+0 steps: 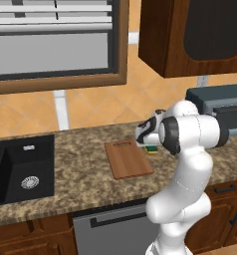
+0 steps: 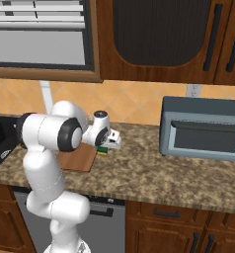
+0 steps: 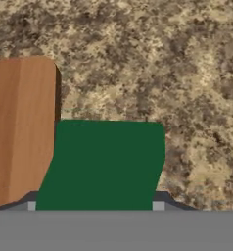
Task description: Pick up the sponge from the counter and clean the cutting board by briefly scrubbing or pressing down on the cutting board. Once finished, release the sponge.
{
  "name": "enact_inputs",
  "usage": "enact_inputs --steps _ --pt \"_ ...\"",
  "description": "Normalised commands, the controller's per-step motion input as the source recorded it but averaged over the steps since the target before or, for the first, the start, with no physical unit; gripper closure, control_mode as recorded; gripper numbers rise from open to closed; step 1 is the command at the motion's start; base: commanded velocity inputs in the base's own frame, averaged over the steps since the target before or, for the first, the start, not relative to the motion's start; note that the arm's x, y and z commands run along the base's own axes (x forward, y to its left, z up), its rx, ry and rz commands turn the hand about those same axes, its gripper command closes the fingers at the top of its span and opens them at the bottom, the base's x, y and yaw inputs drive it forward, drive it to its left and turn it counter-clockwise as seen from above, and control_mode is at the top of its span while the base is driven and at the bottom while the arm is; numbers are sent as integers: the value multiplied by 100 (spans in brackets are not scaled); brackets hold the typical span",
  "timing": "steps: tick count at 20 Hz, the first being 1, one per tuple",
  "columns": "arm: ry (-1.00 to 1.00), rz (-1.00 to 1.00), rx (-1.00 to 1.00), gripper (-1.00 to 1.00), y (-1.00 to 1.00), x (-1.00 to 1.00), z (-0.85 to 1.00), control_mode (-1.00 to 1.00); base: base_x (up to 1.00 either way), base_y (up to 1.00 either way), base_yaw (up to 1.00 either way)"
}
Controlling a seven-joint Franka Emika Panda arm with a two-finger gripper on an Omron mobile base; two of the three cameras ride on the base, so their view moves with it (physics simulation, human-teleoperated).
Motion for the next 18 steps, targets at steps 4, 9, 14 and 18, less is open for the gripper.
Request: enact_inputs --steps 4,9,14,18 --pt "0 0 4 100 -80 -61 14 -100 0 0 0" --pt "1 9 0 100 -60 -14 12 -100 0 0 0" --pt "12 13 6 100 -15 0 -5 -100 0 0 0" --pt "13 7 5 -100 0 0 -12 -100 0 0 0"
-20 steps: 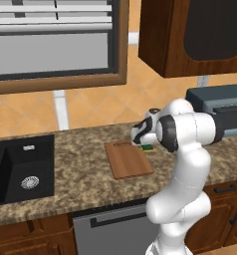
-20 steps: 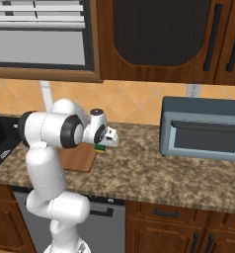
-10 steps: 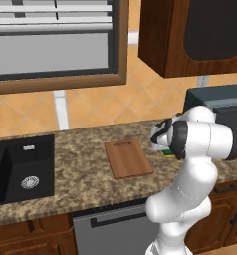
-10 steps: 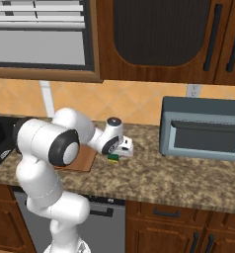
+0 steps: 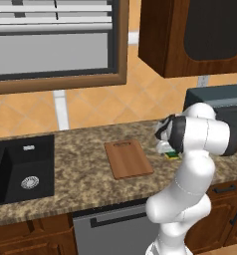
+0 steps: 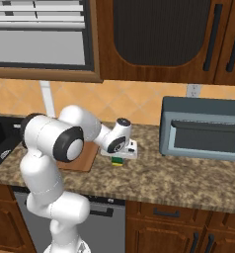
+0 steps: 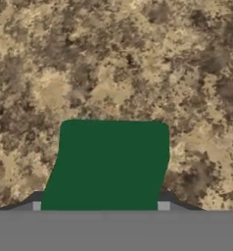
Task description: Pick up the sponge from the counter and clean the cutting board by briefly scrubbing or pressing down on the cutting board. Once finished, release the sponge.
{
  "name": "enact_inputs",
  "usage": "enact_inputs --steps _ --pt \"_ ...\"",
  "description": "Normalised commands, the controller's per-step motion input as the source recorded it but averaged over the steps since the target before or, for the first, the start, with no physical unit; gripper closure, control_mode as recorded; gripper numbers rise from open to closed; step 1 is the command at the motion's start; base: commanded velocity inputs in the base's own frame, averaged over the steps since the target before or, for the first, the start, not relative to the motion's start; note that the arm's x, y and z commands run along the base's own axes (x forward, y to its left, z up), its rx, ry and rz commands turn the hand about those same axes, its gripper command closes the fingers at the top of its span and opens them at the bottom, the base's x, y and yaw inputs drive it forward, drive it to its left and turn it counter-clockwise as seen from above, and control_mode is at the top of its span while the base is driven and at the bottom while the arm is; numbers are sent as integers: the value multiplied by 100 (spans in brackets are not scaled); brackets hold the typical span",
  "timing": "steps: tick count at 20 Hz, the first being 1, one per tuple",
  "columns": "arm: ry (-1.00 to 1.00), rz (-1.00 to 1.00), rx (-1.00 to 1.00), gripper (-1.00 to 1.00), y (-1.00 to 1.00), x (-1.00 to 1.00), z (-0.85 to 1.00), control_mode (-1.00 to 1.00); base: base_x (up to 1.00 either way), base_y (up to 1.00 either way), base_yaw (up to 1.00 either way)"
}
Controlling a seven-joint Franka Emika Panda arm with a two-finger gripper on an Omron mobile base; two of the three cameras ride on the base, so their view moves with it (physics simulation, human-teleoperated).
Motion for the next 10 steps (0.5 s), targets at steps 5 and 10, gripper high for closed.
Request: enact_inputs --steps 5,10 --pt "-3 1 -7 -100 -1 -27 46 -100 0 0 0" --pt "-1 0 -5 -100 -1 -13 84 -100 0 0 0"
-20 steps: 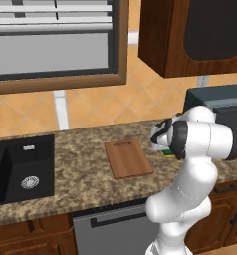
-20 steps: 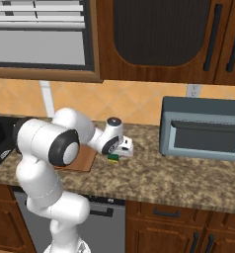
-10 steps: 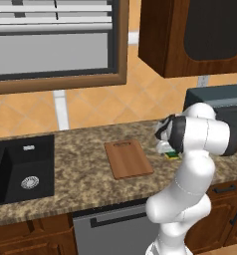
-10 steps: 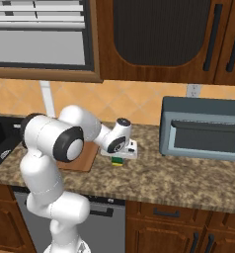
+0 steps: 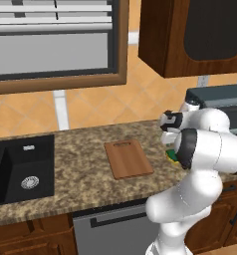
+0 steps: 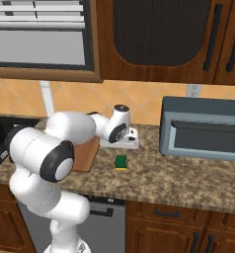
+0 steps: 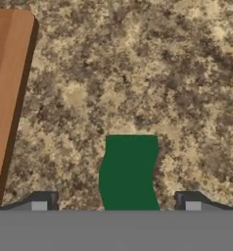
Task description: Pick up the sponge from the counter and clean the cutting board by briefly scrubbing or pressing down on the cutting board. Once finished, release the sponge.
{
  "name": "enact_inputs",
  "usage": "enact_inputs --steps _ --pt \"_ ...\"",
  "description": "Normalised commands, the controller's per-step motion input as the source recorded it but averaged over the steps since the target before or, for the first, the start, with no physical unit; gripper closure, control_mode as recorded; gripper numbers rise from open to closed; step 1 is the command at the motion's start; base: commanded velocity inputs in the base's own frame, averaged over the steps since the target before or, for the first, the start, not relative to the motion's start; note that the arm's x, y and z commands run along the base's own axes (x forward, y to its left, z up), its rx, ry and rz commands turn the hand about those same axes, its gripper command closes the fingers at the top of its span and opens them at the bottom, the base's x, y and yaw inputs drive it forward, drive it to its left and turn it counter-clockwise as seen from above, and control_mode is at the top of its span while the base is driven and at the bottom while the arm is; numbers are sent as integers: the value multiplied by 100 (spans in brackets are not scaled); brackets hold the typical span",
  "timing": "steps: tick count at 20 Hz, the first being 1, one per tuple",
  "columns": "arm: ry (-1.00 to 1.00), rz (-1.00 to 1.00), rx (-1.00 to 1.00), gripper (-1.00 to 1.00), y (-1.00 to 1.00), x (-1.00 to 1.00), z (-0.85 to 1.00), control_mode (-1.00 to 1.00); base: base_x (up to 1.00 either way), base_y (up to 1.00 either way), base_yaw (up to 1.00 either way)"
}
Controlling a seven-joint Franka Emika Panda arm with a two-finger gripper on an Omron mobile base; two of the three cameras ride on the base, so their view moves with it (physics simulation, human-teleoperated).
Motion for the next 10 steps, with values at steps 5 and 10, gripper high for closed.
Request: enact_inputs --steps 5,10 --pt "1 0 2 -100 0 -70 73 -100 0 0 0" --pt "1 -1 4 -100 7 -100 33 -100 0 0 0"
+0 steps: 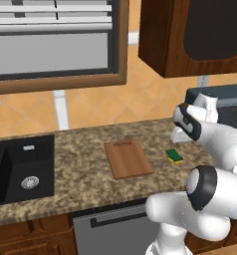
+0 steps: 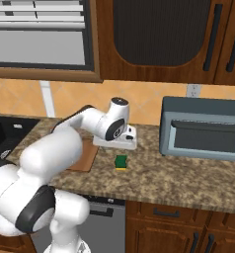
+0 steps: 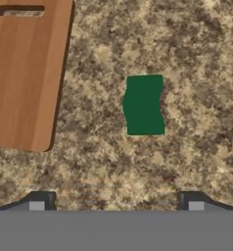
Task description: Pick up the sponge from the counter and clean the cutting board by briefly scrubbing or pressing down on the cutting board. Once finished, release the sponge.
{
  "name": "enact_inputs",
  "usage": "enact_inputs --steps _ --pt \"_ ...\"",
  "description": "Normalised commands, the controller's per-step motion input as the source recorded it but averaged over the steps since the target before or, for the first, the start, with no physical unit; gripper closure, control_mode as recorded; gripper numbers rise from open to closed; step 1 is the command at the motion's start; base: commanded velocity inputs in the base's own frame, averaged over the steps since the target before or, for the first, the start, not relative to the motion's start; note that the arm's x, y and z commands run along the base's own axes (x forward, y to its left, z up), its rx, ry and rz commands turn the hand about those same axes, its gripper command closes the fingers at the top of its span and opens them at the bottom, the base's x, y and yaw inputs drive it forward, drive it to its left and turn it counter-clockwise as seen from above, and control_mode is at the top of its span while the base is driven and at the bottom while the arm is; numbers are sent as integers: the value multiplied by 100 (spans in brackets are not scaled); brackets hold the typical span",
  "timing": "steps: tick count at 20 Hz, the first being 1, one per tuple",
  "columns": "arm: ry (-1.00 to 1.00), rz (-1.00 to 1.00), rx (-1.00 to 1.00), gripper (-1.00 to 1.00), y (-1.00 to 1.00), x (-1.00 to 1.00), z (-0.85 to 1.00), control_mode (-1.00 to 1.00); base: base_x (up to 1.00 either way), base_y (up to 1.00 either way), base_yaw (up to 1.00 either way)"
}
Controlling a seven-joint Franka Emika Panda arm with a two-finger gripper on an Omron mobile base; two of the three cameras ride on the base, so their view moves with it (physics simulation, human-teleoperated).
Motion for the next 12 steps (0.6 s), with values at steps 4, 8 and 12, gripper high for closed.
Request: enact_inputs --steps 4,8,12 --pt "0 -13 0 -100 55 -100 0 -100 0 0 0" --pt "0 -11 1 -100 53 -100 19 -100 0 0 0" --pt "-5 -11 1 -100 17 -100 37 -100 0 0 0"
